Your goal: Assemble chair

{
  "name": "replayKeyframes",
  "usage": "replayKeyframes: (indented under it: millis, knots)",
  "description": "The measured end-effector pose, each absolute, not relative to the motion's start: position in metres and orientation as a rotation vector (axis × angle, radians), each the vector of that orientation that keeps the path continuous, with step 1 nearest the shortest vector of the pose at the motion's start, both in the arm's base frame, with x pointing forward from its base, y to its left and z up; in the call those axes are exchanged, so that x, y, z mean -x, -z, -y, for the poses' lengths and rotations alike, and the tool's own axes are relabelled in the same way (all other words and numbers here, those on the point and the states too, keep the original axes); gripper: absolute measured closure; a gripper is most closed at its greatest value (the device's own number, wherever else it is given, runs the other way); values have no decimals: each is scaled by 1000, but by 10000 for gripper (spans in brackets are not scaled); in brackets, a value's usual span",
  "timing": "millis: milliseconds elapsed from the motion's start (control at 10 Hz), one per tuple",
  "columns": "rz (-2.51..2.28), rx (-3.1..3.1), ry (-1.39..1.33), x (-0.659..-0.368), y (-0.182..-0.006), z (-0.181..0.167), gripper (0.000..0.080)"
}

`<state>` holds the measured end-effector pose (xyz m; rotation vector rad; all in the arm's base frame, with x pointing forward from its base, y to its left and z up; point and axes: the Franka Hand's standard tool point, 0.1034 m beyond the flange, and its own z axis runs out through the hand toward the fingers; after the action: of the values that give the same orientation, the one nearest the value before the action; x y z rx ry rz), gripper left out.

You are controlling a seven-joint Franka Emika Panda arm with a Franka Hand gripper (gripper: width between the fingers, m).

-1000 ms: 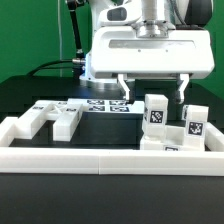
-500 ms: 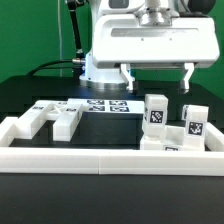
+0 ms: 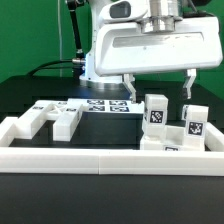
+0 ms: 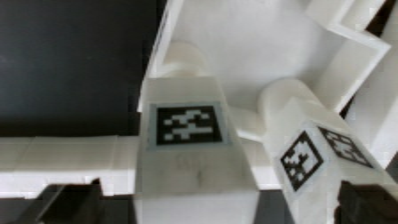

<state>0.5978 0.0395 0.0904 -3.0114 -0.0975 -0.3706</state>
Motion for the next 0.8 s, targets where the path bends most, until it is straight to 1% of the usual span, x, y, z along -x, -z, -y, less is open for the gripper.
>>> replayKeyframes:
  millis: [100, 200, 400, 800]
  knots:
    - [100, 3004, 217, -594, -88, -40, 151]
    - [107, 2997, 123, -597, -90, -41, 151]
    - [116, 2997, 119, -603, -90, -38, 151]
    - [127, 2997, 117, -603, -89, -35, 151]
